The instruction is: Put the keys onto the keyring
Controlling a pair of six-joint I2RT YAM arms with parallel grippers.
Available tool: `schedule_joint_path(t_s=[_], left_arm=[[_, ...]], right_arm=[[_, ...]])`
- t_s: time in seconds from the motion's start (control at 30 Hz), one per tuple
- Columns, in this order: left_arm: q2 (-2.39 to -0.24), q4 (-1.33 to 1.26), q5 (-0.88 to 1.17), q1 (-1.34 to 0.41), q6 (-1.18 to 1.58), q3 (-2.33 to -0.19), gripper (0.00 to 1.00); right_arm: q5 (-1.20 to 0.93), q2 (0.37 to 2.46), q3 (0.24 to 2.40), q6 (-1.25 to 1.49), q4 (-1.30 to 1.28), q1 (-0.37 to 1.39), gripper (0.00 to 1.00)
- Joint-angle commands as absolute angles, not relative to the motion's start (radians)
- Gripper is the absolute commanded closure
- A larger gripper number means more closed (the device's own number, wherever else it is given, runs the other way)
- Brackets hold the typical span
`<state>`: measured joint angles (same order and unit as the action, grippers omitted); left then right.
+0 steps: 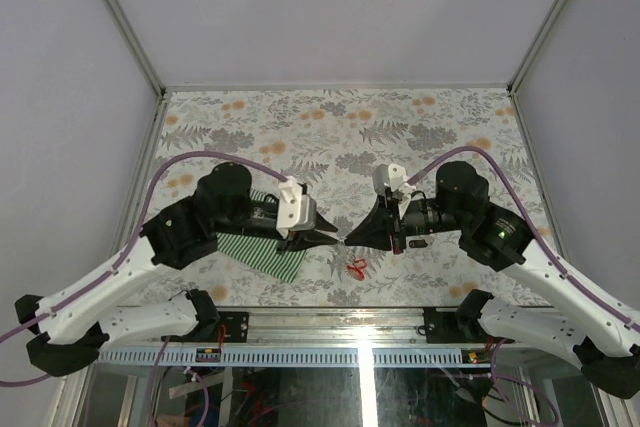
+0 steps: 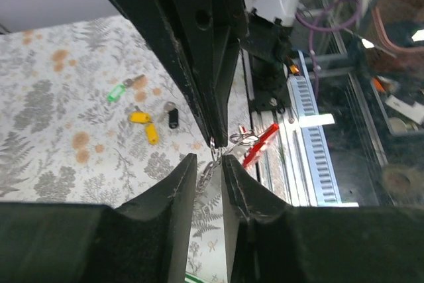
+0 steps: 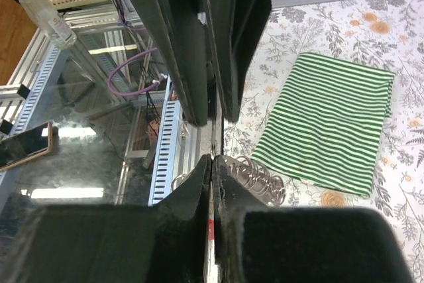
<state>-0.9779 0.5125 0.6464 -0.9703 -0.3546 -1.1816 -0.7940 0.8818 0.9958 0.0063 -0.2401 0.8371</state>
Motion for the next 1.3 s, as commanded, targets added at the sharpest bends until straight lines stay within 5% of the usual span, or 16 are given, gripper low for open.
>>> schedule_joint_path(t_s=[0.0, 0.27, 0.63, 1.1, 1.27], left_arm=[[-0.891, 0.216, 0.514, -0.978, -0.231, -1.074, 0.74], [-0.78, -0.071, 0.092, -0.977, 0.033, -0.882, 0.46], [-0.844, -0.113, -0.045, -0.977, 0.031, -0.827, 0.32], [-0.932, -0.213, 0.082, -0.996, -0.207, -0.807, 0.32], [-0.96, -0.197, 0.108, -0.997, -0.251, -0.827, 0.39]], right_arm=[[-0.718, 0.874, 1.046, 0.097, -0.235, 0.842, 1.0], [-0.36, 0.858, 1.019, 0.306, -0.212, 0.843, 1.0], [0.05, 0.867, 0.944, 0.577, -0.071, 0.843, 1.0], [-0.005, 0.851, 0.933, 0.611, -0.012, 0.843, 1.0], [-0.049, 0.846, 0.93, 0.605, 0.006, 0.842, 1.0]])
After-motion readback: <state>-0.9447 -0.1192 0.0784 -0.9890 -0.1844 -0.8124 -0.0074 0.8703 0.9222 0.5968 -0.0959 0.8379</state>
